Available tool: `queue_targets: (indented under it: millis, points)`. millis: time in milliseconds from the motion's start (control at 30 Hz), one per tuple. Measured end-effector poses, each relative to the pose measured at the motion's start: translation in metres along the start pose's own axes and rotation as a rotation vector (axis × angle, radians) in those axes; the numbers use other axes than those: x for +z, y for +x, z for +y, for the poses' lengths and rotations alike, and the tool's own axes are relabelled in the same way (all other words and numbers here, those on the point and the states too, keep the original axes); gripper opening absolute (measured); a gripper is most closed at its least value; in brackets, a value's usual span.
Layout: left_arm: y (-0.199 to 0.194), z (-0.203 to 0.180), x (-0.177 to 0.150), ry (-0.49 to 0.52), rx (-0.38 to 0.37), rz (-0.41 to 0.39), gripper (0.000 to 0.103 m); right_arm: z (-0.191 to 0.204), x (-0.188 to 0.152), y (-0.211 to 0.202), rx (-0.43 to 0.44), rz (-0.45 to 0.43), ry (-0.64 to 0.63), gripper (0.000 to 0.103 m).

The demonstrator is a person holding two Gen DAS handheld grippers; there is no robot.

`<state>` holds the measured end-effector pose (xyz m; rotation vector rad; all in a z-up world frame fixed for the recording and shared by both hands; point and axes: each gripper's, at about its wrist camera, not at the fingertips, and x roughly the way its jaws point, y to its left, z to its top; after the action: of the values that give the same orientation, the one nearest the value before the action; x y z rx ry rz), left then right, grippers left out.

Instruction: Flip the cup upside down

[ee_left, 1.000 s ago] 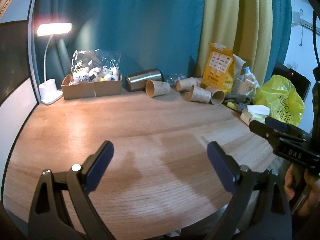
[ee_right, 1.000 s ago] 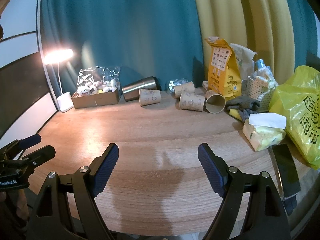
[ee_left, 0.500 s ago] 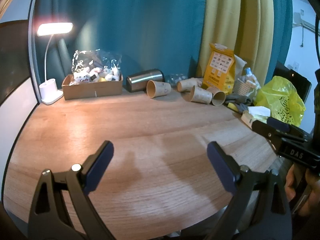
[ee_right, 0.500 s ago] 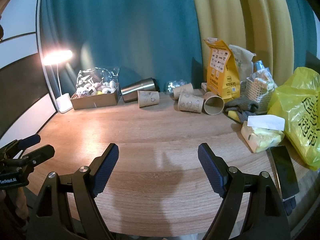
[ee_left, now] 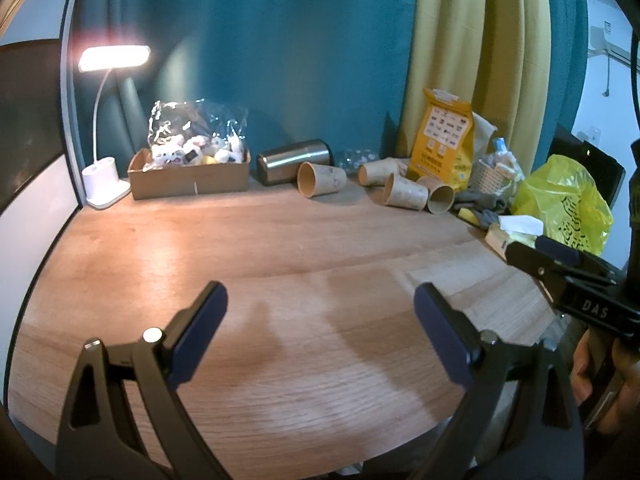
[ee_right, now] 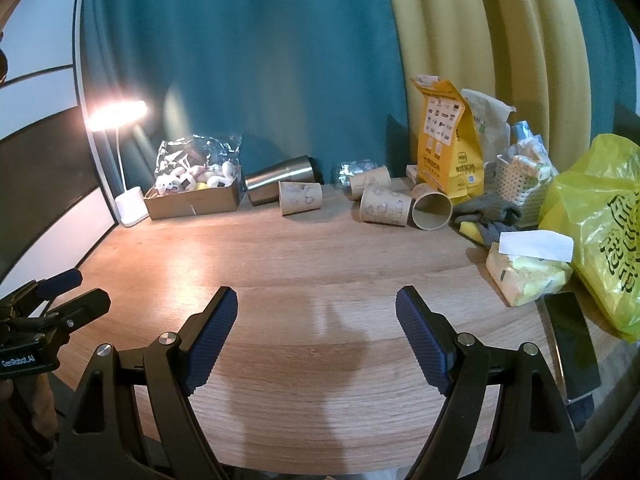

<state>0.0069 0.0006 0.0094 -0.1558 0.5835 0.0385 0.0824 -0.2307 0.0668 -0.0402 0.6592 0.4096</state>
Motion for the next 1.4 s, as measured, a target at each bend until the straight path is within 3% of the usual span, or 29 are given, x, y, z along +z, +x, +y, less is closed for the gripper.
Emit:
queue_targets:
  millis: [1400]
  points:
    - [-0.0022,0.0014,0.0023,-0.002,0.006,-0.003,0.096,0.0015,0.0035,0.0003,0.001,0.005,-0.001,0.084]
